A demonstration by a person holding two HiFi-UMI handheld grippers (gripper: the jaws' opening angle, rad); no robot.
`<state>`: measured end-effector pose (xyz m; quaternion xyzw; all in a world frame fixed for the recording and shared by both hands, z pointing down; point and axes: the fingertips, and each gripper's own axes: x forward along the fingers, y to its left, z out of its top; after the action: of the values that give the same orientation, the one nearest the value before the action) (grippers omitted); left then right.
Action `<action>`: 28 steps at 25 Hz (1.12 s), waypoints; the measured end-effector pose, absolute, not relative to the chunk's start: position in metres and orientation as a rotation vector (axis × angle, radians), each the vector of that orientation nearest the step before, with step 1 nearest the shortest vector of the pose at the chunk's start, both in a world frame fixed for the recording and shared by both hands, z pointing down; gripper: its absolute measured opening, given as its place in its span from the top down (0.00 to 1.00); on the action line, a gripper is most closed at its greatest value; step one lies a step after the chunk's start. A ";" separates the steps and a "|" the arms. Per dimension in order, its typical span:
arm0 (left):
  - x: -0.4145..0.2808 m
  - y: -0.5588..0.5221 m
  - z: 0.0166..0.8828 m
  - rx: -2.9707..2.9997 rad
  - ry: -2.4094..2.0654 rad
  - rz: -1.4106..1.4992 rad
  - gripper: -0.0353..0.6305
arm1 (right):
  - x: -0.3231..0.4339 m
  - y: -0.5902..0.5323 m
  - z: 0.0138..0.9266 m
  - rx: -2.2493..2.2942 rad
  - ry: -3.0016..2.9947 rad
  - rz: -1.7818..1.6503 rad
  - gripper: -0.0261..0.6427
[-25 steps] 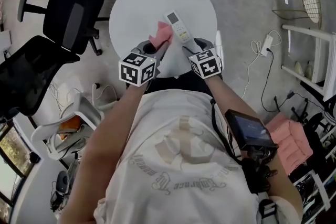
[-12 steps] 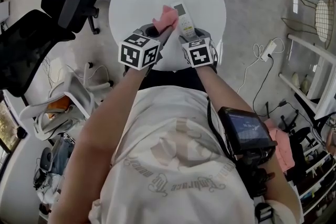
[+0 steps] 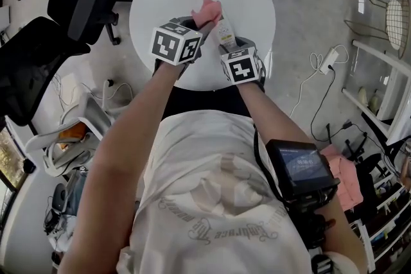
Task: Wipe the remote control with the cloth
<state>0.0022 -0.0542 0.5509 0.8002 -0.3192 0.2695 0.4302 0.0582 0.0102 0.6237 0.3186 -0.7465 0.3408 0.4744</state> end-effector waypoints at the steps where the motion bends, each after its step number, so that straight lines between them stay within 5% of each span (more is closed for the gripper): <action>1: 0.004 -0.061 0.556 2.000 -0.776 0.706 0.89 | 0.058 0.010 0.624 0.781 -1.828 0.843 0.63; 14: 0.001 -0.087 0.606 2.085 -0.524 1.237 0.89 | 0.050 0.010 0.620 0.747 -1.868 0.867 0.64; 28: 0.042 -0.023 0.593 2.115 -0.076 1.278 0.90 | 0.048 0.008 0.619 0.718 -1.881 0.832 0.64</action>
<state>0.0424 -0.0229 0.5929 0.8080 -0.0292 0.4883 0.3284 0.0481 0.0084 0.6192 0.2921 -0.7652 0.3383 0.4634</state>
